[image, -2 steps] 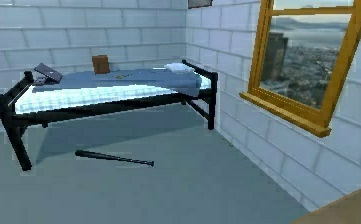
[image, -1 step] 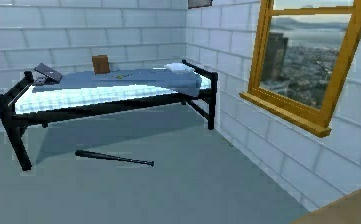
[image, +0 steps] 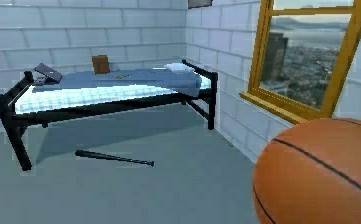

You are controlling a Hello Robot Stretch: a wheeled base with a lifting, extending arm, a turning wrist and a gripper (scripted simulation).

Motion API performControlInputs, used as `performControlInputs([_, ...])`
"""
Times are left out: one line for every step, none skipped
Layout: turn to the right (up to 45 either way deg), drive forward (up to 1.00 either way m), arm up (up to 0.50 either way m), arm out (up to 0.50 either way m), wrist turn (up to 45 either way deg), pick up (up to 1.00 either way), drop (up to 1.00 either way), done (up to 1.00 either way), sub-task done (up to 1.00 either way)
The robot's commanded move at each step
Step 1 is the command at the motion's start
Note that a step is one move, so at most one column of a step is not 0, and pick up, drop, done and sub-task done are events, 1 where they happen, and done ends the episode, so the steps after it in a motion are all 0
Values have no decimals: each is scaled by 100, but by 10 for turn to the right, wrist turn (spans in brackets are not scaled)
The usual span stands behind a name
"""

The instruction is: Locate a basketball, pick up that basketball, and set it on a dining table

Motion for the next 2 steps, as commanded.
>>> performControlInputs([0, 0, 0, 0, -240, 0, 0, 0, 0])
performControlInputs([0, 0, 0, -12, 0, 0, 0, 0, 0])
